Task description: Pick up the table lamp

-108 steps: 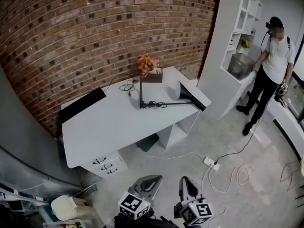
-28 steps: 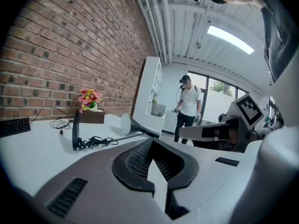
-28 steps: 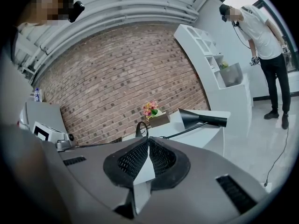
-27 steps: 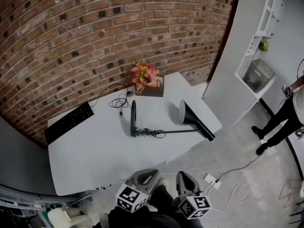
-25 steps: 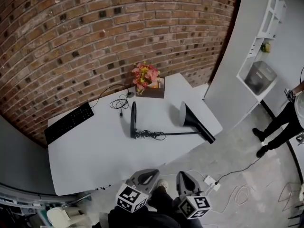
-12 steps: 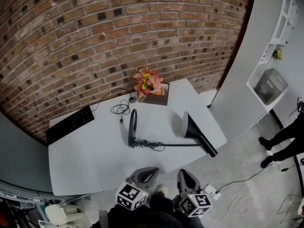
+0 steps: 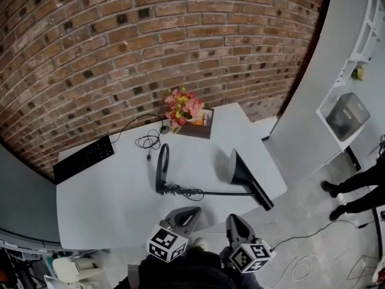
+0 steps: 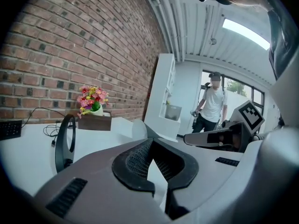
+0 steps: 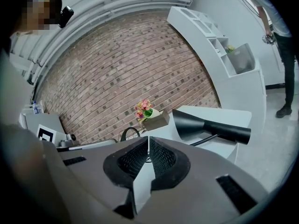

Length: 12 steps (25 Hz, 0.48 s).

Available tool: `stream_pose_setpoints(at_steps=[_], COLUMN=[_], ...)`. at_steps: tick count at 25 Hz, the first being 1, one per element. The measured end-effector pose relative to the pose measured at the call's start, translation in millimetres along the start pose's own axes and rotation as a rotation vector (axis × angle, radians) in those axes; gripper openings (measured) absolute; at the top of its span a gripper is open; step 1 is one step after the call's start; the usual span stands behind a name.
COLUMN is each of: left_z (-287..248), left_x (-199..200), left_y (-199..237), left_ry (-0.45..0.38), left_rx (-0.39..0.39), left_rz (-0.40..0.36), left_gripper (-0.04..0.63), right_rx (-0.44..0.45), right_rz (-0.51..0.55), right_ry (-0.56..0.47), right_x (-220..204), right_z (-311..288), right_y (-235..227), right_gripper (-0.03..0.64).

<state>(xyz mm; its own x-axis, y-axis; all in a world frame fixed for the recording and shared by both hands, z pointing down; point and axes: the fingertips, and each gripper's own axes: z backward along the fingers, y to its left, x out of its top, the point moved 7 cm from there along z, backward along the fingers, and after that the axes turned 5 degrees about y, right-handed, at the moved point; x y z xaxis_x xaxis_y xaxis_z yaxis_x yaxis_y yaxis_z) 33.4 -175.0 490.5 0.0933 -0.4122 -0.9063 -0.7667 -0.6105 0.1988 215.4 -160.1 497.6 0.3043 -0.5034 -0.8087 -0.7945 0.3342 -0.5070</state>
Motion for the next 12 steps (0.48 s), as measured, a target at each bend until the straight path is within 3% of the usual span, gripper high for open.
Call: stream_pose_setpoints(at_steps=[12], left_z=[-12], left_x=[2], left_y=[30], left_ry=[0.044], left_rx=[0.082], left_rz=[0.033], left_gripper=[0.006], right_rx=[0.029], right_rz=[-0.077], right_ry=[0.017], right_x=[3], right_z=[-24], right_y=[-13], right_gripper=[0.014])
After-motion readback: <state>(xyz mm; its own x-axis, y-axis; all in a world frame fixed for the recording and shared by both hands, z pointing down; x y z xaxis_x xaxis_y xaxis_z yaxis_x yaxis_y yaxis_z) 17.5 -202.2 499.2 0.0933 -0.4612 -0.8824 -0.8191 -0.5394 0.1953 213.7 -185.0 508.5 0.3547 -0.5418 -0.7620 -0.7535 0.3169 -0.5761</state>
